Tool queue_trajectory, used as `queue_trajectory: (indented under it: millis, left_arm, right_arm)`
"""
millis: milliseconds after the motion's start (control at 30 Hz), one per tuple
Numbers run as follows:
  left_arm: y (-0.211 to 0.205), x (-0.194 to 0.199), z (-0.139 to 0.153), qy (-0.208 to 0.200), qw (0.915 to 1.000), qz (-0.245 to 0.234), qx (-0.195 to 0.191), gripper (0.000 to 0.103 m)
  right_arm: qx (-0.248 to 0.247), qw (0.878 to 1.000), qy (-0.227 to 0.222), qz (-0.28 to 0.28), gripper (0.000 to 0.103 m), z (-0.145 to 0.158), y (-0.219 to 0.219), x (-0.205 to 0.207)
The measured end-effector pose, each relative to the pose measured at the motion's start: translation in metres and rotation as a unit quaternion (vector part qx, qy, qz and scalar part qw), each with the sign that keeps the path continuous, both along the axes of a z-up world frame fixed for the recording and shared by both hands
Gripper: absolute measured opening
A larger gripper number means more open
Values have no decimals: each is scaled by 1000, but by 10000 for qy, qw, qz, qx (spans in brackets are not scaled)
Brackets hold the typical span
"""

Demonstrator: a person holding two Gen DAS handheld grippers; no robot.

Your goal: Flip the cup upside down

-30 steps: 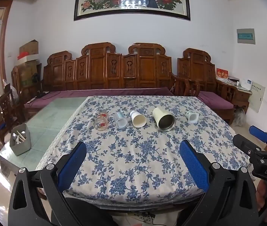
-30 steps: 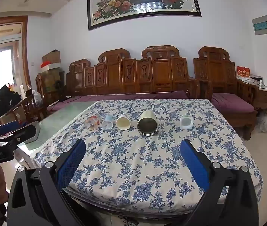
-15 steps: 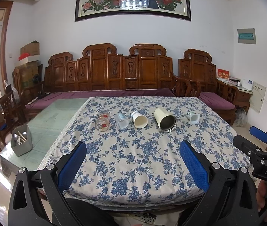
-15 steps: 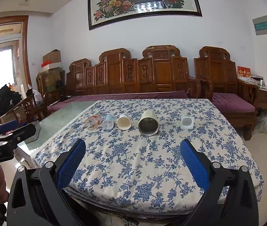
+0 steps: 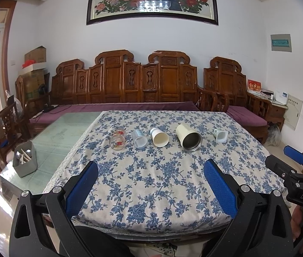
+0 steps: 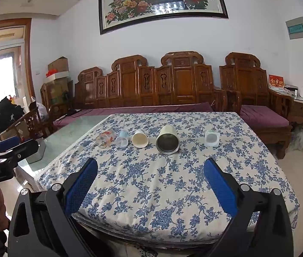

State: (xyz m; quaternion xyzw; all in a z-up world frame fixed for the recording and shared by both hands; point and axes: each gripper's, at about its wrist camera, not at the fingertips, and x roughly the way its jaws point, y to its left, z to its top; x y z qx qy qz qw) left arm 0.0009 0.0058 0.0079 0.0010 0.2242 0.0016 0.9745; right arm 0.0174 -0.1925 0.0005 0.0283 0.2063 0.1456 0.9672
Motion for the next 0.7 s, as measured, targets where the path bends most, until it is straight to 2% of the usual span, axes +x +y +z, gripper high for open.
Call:
queue_trajectory:
  millis: [700]
  left_arm:
    - [-1, -1, -1, 1, 10000, 10, 1, 95]
  right_arm:
    - [12, 10000, 13, -2, 100, -1, -2, 1]
